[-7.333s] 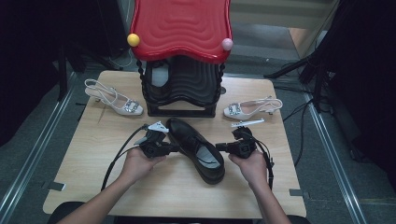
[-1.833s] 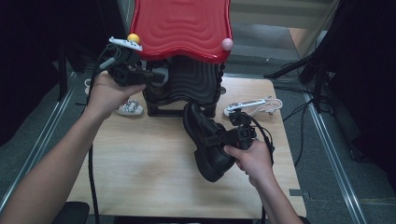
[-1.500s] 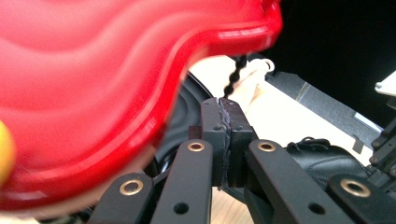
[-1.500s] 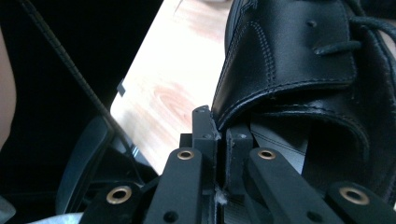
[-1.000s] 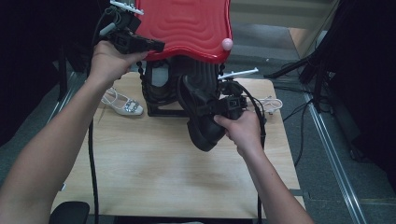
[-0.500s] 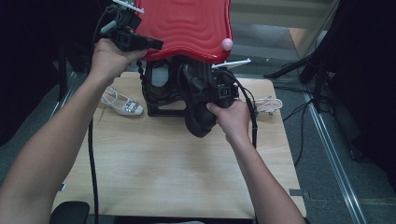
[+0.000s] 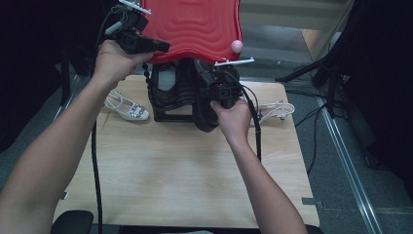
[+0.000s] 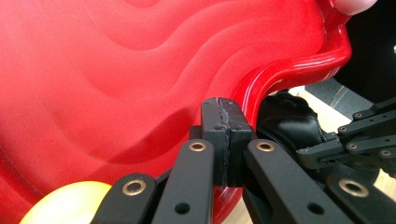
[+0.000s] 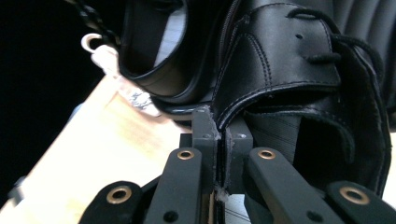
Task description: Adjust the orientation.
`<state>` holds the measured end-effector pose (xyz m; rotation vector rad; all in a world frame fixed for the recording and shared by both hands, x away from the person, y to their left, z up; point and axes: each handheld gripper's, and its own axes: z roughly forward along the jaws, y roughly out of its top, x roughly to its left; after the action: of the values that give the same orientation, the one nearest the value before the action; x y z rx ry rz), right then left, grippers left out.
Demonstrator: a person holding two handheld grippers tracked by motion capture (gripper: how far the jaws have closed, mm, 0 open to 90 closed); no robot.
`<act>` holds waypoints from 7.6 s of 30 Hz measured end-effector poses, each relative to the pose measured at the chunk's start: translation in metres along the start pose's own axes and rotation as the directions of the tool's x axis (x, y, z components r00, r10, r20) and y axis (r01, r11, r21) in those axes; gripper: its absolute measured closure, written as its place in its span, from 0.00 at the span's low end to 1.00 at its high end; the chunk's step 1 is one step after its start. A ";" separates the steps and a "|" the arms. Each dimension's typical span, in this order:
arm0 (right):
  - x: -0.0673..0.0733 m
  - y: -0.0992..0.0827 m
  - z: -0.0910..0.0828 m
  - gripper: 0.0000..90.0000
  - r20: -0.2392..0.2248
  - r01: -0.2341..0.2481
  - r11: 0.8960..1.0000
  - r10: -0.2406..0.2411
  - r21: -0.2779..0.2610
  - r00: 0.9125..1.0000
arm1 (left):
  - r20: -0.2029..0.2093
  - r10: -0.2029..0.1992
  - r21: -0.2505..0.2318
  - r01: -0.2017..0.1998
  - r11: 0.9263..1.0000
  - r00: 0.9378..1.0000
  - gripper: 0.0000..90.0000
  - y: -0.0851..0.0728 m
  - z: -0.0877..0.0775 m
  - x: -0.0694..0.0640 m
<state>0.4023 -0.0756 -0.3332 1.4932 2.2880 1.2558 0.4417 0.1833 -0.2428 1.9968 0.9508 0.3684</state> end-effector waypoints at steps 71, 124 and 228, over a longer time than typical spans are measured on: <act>0.032 -0.019 0.055 0.97 0.199 0.148 0.980 -0.120 -0.131 0.973 | -0.089 0.032 -0.026 -0.034 0.999 0.996 1.00 -0.002 0.009 -0.006; 0.009 -0.012 0.035 0.76 0.108 0.084 0.983 -0.067 -0.164 0.992 | -0.064 -0.018 -0.027 0.016 1.000 0.998 1.00 -0.004 0.007 -0.001; -0.051 -0.125 0.014 0.81 -0.102 0.075 0.997 -0.075 -0.005 0.992 | 0.031 -0.054 0.006 0.054 0.999 0.998 0.56 -0.051 -0.054 -0.001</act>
<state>0.3481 -0.1288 -0.4455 1.3590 2.3823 1.3418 0.3854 0.2314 -0.2527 1.9723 0.9850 0.3045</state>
